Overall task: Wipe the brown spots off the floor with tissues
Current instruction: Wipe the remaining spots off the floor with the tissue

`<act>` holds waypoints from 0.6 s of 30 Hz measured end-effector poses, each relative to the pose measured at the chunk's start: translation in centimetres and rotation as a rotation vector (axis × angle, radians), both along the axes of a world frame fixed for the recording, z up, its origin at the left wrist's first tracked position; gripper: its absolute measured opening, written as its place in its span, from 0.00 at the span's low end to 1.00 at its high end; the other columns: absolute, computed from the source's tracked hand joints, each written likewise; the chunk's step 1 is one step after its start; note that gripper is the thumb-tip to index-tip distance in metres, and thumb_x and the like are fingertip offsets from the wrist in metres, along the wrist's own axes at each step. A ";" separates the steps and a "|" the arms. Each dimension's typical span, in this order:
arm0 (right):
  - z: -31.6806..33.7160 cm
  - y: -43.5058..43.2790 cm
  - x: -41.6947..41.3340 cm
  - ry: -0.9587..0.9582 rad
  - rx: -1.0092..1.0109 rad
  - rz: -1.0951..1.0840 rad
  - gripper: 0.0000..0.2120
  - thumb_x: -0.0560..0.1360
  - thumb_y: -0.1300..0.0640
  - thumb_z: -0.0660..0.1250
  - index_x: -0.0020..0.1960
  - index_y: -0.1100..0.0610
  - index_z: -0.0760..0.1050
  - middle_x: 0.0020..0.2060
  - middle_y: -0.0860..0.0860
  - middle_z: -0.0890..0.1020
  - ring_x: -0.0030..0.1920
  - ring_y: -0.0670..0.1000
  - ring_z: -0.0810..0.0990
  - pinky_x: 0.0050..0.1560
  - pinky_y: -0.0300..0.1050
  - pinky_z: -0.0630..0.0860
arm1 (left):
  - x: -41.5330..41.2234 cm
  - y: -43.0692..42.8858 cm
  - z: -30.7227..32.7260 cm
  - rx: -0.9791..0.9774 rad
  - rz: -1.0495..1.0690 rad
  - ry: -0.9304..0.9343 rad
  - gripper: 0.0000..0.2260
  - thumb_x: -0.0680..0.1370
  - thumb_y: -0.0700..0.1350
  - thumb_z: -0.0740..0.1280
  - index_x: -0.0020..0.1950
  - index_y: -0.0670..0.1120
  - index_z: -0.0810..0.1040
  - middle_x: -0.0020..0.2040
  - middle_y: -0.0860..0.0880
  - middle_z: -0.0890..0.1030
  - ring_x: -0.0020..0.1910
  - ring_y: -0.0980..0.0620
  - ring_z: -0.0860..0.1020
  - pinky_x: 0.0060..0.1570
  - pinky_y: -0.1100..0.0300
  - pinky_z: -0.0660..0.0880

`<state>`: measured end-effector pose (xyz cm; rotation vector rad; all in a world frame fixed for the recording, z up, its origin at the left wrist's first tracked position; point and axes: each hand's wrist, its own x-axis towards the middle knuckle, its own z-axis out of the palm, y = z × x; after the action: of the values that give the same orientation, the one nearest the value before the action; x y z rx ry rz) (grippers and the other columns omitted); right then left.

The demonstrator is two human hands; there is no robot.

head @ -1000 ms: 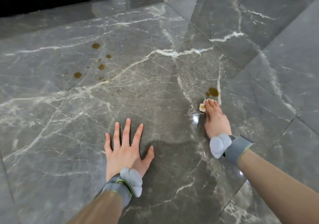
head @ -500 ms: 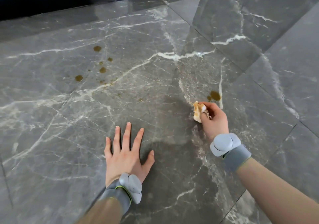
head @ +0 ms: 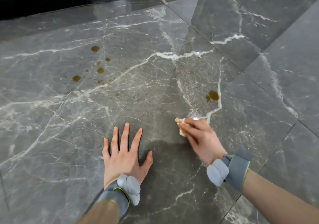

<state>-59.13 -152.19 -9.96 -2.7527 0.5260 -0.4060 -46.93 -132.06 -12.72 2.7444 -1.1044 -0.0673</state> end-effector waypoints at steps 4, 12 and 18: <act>-0.2 1.9 0.1 0.079 -0.023 0.280 0.15 0.72 0.63 0.60 0.57 0.60 0.77 0.55 0.54 0.79 0.51 0.50 0.72 0.56 0.39 0.69 | 0.0 0.0 0.0 0.006 0.002 0.002 0.30 0.70 0.64 0.54 0.69 0.53 0.70 0.73 0.46 0.66 0.72 0.41 0.59 0.68 0.41 0.52; 0.5 -5.2 0.6 0.065 0.050 -0.618 0.14 0.74 0.67 0.60 0.59 0.62 0.76 0.61 0.57 0.77 0.59 0.61 0.69 0.63 0.48 0.63 | 0.0 -0.1 -0.1 0.004 -0.001 0.000 0.30 0.71 0.64 0.54 0.70 0.53 0.69 0.73 0.46 0.65 0.72 0.41 0.59 0.68 0.41 0.52; -0.6 6.1 5.2 0.000 0.073 0.153 0.16 0.68 0.69 0.63 0.54 0.60 0.78 0.55 0.53 0.81 0.48 0.51 0.70 0.54 0.38 0.68 | 0.0 0.0 0.1 0.003 0.004 0.014 0.30 0.70 0.64 0.54 0.69 0.53 0.70 0.72 0.46 0.66 0.72 0.41 0.60 0.68 0.42 0.51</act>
<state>-53.92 -146.11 -10.57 -2.6992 0.3210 -0.3426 -46.97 -132.03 -12.63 2.7443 -1.0956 -0.0871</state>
